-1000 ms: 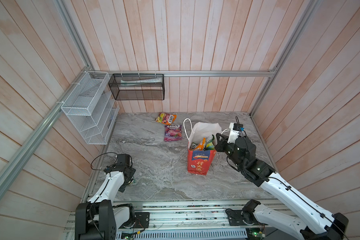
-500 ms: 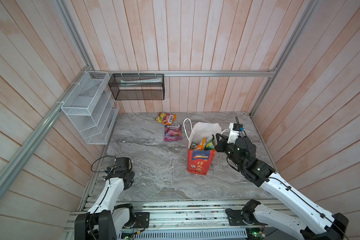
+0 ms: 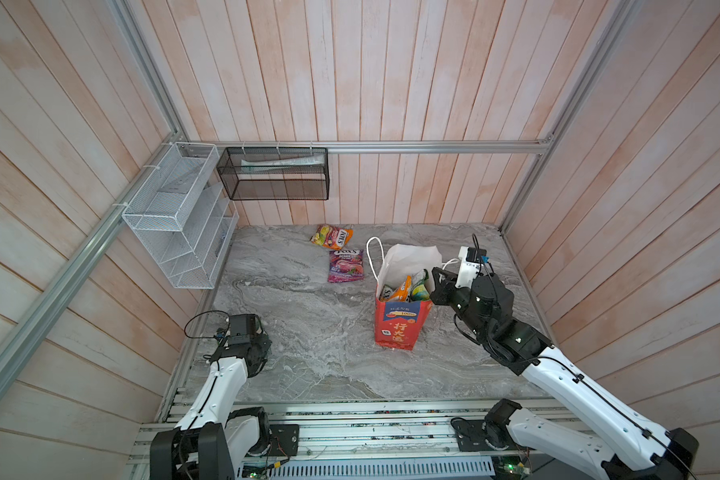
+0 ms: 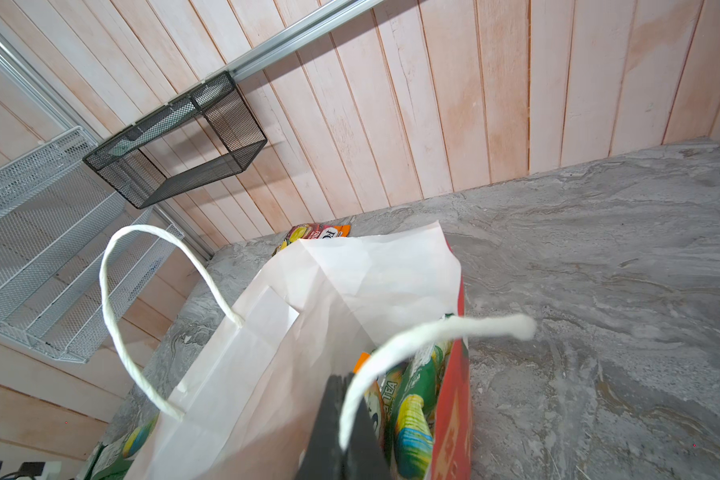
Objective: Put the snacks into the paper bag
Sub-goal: 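Close the left gripper on the green Spring Tea packet, then lift the green packet with the left gripper toward the bag opening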
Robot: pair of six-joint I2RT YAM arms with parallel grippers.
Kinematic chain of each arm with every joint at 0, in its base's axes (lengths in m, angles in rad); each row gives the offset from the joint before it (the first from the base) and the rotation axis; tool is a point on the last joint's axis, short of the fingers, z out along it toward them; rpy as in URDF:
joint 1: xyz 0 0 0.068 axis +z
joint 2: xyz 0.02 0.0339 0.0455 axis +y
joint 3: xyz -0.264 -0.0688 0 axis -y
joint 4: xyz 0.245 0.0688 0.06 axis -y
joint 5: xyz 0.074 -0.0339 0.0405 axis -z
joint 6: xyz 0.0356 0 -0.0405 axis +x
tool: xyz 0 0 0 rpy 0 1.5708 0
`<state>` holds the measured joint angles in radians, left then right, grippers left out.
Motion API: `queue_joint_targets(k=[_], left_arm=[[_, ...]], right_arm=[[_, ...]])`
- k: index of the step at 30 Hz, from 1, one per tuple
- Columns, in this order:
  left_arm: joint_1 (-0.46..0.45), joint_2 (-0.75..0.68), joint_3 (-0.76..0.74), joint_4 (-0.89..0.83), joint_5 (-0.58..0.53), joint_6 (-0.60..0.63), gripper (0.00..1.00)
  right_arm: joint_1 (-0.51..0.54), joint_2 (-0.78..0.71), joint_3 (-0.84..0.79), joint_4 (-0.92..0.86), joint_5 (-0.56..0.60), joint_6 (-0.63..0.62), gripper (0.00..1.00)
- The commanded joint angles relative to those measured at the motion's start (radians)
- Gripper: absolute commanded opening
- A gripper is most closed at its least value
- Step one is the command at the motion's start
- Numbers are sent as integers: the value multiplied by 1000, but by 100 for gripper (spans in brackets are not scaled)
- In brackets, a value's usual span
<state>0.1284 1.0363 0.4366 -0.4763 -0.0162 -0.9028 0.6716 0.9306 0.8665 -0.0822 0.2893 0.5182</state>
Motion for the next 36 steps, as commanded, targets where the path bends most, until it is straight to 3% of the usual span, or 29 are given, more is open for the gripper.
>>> queue_joint_targets(k=[1, 5, 14, 21, 27, 36], left_arm=[[-1, -28, 3, 69, 181, 90, 0], [-53, -124, 1, 111, 300, 130, 0], [-234, -343, 114, 48, 286, 119, 0], [-365, -262, 254, 39, 274, 125, 0], [-520, -173, 362, 46, 197, 131, 0], [-754, -114, 662, -30, 30, 146, 0]], right_arm=[[-1, -14, -1, 15, -8, -18, 0], [-1, -7, 7, 9, -25, -24, 0], [-1, -13, 10, 7, -29, -35, 0], [0, -12, 12, 6, -21, -41, 0], [-1, -6, 12, 7, -24, -44, 0], [0, 0, 22, -1, -36, -48, 0]])
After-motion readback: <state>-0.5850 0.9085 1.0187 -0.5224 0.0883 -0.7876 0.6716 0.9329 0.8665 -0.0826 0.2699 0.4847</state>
